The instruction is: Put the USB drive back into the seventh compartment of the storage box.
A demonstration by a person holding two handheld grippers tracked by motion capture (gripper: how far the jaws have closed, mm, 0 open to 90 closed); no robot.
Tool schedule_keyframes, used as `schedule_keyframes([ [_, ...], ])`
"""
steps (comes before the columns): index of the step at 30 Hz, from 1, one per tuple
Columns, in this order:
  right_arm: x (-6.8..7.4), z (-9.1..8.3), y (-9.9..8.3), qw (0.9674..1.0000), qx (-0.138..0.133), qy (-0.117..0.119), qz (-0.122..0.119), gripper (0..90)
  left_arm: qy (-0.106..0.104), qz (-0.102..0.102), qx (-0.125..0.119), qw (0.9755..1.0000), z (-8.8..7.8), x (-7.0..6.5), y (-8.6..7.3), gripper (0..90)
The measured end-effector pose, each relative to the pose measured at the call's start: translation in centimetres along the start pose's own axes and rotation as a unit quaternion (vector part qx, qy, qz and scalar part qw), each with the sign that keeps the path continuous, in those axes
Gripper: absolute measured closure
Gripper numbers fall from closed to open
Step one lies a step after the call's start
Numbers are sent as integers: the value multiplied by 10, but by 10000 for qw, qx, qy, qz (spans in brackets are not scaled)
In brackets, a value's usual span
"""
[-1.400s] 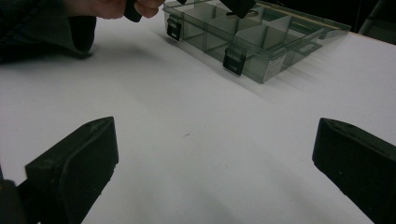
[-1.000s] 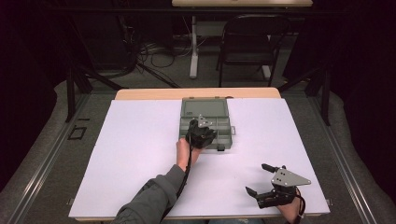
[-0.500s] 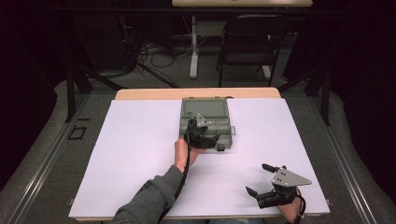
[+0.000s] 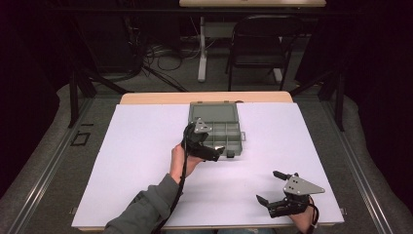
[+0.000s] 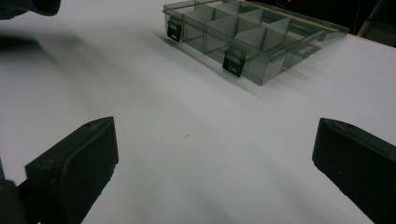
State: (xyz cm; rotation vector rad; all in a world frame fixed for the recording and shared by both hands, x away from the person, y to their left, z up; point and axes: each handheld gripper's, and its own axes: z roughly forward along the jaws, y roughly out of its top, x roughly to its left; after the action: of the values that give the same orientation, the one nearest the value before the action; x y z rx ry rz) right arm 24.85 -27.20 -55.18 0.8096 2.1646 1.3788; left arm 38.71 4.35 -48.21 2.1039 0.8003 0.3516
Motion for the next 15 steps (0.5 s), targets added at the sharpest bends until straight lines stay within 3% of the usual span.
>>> schedule_keyframes([
  [15,0,0,0,10000,8,18,6,1,77,242,-58,9997,-37,-9,-29,0],
])
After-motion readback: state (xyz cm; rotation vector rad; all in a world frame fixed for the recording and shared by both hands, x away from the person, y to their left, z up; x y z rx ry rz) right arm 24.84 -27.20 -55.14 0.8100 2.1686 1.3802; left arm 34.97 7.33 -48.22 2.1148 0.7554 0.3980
